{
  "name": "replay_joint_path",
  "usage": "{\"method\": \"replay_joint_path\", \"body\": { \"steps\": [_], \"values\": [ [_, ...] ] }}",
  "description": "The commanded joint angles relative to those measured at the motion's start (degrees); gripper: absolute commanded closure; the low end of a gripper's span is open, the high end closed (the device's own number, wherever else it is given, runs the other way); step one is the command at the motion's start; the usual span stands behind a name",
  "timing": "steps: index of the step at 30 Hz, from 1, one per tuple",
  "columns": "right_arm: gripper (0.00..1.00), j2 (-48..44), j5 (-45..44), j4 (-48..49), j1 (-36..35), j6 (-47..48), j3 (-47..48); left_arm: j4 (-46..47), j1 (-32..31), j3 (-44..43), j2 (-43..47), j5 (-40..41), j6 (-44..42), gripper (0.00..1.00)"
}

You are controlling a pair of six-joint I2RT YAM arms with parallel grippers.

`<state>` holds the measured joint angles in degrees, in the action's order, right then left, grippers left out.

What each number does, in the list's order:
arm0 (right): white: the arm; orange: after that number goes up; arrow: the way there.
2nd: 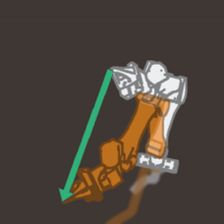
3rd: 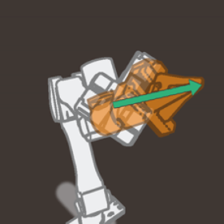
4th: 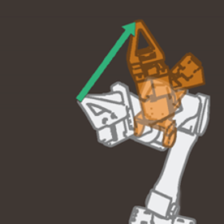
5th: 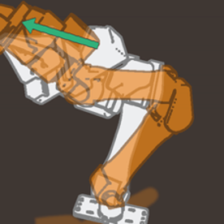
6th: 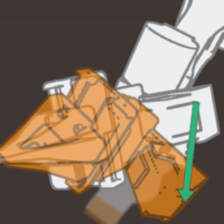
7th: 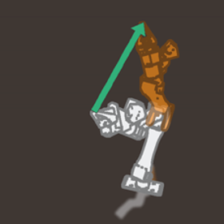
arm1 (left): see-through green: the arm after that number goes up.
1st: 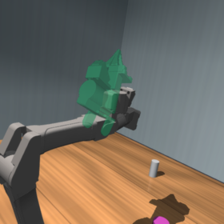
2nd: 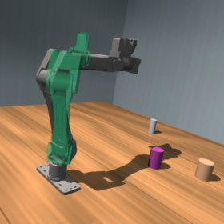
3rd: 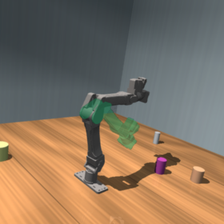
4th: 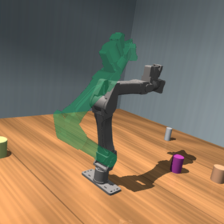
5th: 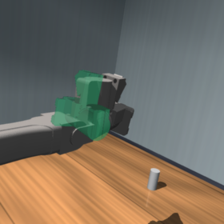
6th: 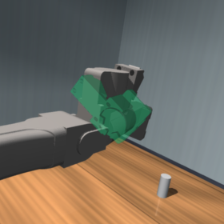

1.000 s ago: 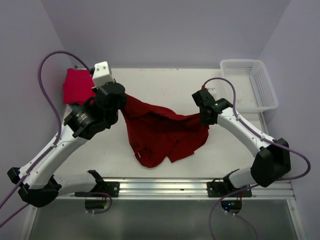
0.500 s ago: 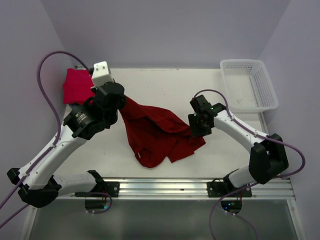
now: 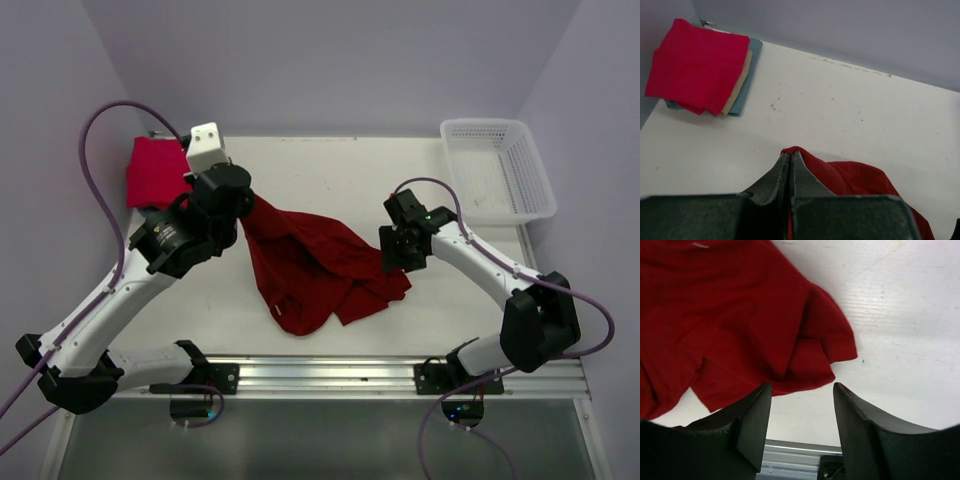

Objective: Fold and stack the t-shirts
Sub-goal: Flatten the tshirt out

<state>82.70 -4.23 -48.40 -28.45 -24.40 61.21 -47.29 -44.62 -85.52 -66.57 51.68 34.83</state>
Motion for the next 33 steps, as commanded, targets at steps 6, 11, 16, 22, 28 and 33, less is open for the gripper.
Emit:
{"method": "replay_joint_path", "body": {
  "steps": [6, 11, 16, 22, 28, 33],
  "values": [
    [0.57, -6.22, -5.10, 0.32, 2.16, -11.36, -6.53, 1.67, 0.50, -0.44, 1.26, 0.70, -0.55, 1.00],
    [0.58, -13.25, 0.35, 5.86, 2.87, -19.53, -14.36, 2.11, 0.50, -0.09, 1.00, 0.18, -0.55, 1.00],
    [0.59, -13.62, 7.36, 11.73, 3.92, -21.30, -18.13, 2.38, 0.50, -0.09, 0.30, -0.88, -0.46, 1.00],
    [0.59, -10.54, 9.07, 16.93, 5.68, -22.18, -20.86, 1.67, 0.50, 0.00, 0.91, -0.71, -0.20, 1.00],
    [0.60, -8.95, 7.92, 18.25, 8.49, -22.18, -22.36, 1.15, 0.59, 0.09, 1.26, -0.62, -0.11, 1.00],
    [0.59, -9.04, 6.34, 17.29, 9.64, -21.48, -22.62, 1.06, 0.59, 0.00, 1.26, -0.62, -0.20, 1.00]
  ]
}}
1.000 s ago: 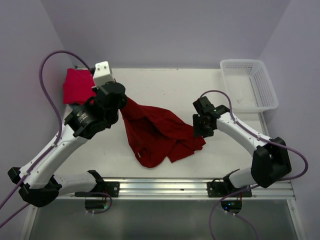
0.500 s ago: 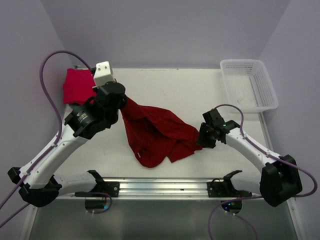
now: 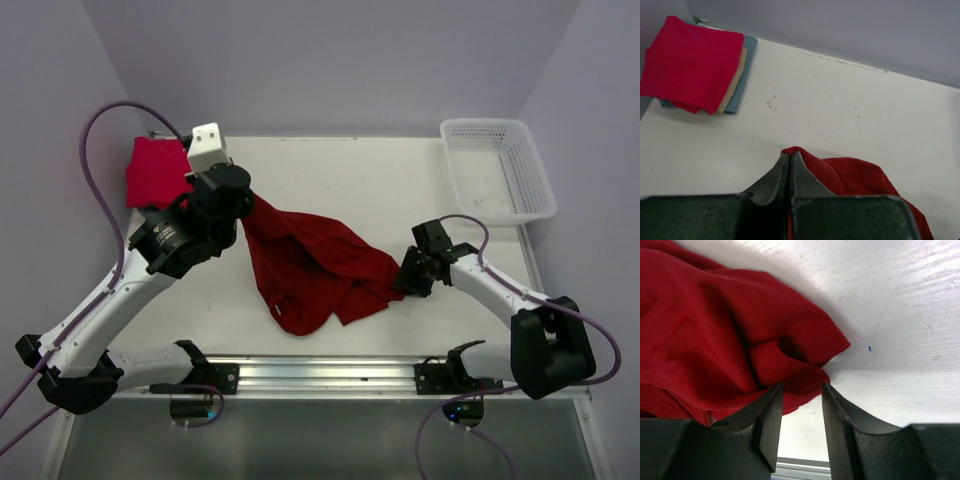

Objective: Fold and stack the t-shirts
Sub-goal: Flatten the tshirt out

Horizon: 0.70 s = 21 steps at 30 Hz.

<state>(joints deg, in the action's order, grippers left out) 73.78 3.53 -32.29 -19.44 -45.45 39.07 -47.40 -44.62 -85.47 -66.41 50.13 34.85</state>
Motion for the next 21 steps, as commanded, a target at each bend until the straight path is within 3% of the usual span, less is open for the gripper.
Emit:
{"method": "replay_joint_path", "body": {
  "steps": [1, 21],
  "values": [
    [0.59, -0.13, -1.33, 0.92, 0.81, -0.25, -0.83, 1.17, 0.59, 0.04, 1.11, 0.85, -0.13, 1.00],
    [0.64, 0.66, 5.95, 5.92, 1.42, -1.66, -6.37, 0.90, 0.50, 0.13, 1.81, 0.85, 0.22, 1.00]
  ]
}}
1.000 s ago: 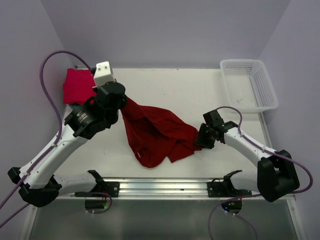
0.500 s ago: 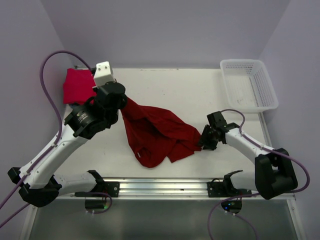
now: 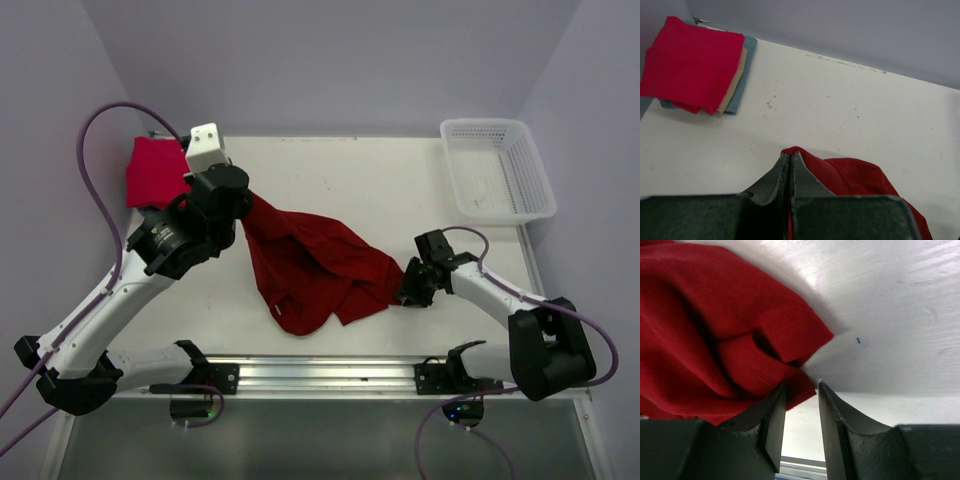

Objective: Fold and stack the t-shirts
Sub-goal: Flatten the tshirt out

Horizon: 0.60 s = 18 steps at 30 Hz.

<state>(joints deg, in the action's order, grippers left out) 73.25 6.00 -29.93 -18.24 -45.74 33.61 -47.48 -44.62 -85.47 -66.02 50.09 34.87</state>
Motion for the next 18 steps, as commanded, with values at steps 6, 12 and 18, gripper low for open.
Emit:
{"method": "replay_joint_path", "body": {
  "steps": [6, 12, 18],
  "values": [
    [0.64, 2.68, 7.53, 8.04, 0.22, -3.13, -2.14, 0.82, 0.50, 0.39, 1.77, 0.89, 0.46, 1.00],
    [0.86, 2.51, 7.80, 8.22, 0.22, -3.40, -2.58, 0.55, 0.59, 0.48, 2.12, 1.07, 0.72, 1.00],
    [1.00, 0.32, 7.36, 5.17, 0.31, -1.91, -1.53, 0.29, 0.59, 0.48, 2.21, 0.89, 0.81, 1.00]
  ]
}}
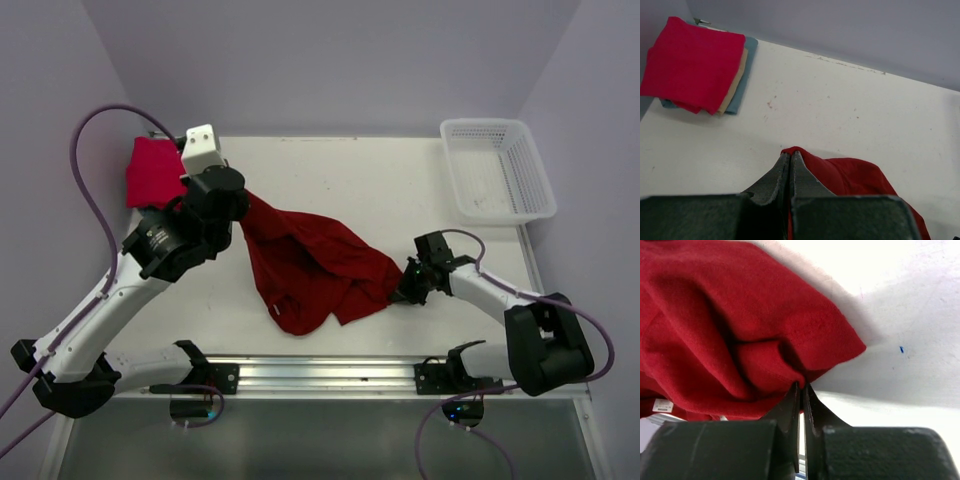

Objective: Fold and stack the t-shirts
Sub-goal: Flatten the tshirt out

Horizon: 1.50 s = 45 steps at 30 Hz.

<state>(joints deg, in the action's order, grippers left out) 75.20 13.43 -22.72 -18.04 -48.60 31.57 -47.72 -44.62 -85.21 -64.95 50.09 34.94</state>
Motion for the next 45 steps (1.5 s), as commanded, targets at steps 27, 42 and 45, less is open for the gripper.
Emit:
{"method": "replay_joint_path", "body": {
  "steps": [27, 42, 45],
  "values": [
    [1.00, -12.01, -25.12, -24.21, -0.06, 38.12, 65.87, 21.19, 0.50, -11.54, 9.58, -11.14, -29.13, 1.00],
    [1.00, -6.48, -24.95, -25.27, -1.73, 47.45, 92.61, 4.84, 0.50, -50.92, -10.01, -25.12, -39.85, 1.00],
    [1.00, -5.33, -25.82, -24.31, -2.08, 48.94, 92.62, 10.43, 0.41, -50.41, -10.20, -24.78, -42.92, 1.00]
  ]
}}
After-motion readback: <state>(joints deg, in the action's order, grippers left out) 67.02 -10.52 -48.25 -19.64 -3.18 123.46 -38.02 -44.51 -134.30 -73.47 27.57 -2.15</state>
